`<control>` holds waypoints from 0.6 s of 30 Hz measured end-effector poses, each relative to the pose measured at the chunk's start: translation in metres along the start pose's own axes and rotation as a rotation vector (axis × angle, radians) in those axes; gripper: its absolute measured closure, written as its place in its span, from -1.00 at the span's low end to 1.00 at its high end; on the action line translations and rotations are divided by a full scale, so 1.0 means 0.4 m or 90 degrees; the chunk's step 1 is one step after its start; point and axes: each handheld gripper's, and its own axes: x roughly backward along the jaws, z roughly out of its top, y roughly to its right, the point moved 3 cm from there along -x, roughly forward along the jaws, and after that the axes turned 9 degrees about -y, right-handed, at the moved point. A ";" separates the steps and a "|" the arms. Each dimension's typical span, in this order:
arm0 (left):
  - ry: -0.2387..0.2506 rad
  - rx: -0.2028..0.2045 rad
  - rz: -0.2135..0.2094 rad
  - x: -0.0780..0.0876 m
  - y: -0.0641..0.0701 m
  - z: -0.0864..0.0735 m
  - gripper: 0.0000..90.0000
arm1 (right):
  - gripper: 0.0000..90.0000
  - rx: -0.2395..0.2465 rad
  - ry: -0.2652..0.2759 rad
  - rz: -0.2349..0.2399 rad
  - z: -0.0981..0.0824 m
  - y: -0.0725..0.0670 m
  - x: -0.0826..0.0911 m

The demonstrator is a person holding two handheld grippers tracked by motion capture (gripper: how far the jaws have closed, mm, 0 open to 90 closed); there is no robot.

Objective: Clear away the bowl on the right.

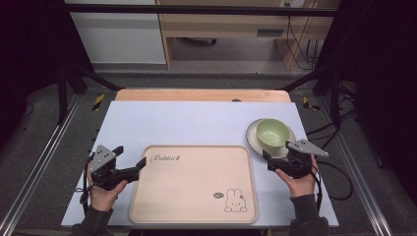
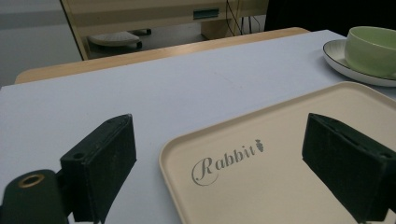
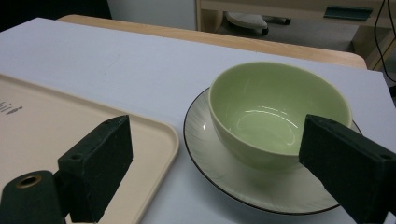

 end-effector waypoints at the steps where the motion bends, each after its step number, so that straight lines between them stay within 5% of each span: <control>1: 0.001 0.001 -0.001 -0.001 0.001 0.000 -0.79 | -0.78 -0.003 0.000 -0.001 0.001 0.002 0.000; 18: -0.005 0.004 0.000 -0.010 -0.004 -0.004 -0.79 | -0.76 -0.023 -0.003 -0.026 0.017 0.039 0.001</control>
